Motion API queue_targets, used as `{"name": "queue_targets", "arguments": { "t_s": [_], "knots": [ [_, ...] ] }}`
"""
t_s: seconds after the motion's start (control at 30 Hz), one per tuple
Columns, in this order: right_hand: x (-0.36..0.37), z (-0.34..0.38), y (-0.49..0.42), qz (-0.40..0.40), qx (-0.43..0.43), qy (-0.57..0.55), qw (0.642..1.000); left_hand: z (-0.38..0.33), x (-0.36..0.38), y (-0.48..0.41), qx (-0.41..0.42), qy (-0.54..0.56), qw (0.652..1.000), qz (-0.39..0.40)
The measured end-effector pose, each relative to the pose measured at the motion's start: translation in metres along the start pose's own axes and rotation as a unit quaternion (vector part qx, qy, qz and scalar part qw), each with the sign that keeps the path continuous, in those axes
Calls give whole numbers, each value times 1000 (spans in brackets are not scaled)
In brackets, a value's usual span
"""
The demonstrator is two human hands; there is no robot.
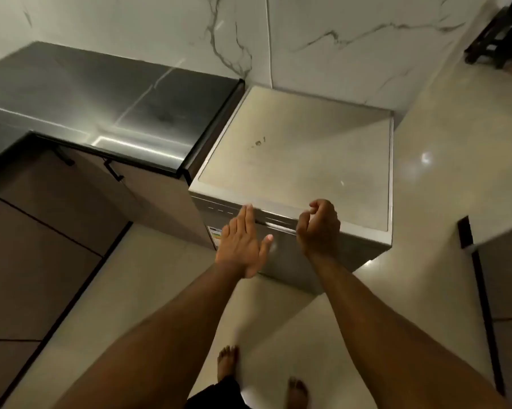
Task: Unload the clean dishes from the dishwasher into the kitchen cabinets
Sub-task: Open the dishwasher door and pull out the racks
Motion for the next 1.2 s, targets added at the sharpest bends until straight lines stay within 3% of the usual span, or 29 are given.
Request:
{"name": "queue_targets", "arguments": {
  "t_s": [0.13,0.23,0.33,0.47,0.57,0.7,0.9,1.0,1.2],
  "knots": [
    [48,-48,32,102,222,-68,967,37,35,-10,-12,32,997,72],
    [76,-76,63,150,400,-214,878,44,64,-28,-42,184,973,134],
    [90,-94,79,121,500,-321,795,42,85,-43,-106,340,925,133],
    [117,-107,75,83,545,-426,717,36,106,-74,-221,532,805,139],
    [149,-124,69,81,565,-465,677,37,144,-98,-295,611,720,142],
    [159,-116,54,51,548,-538,638,39,144,-105,-333,713,608,104],
    [186,-137,53,44,518,-586,621,41,173,-113,-325,785,522,79],
    [192,-143,50,29,497,-610,616,37,176,-118,-309,799,512,65],
    [193,-141,51,4,481,-584,654,35,183,-122,-307,756,576,53]
  ]
}}
Point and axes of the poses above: each hand's wrist, its own y-axis away from the middle knuckle, its own x-axis out of the palm, z = x × y, the point moved 9 cm from there along -y, towards the middle knuckle, and after that the axes turned 2 degrees about -z, right-handed, at the moved point
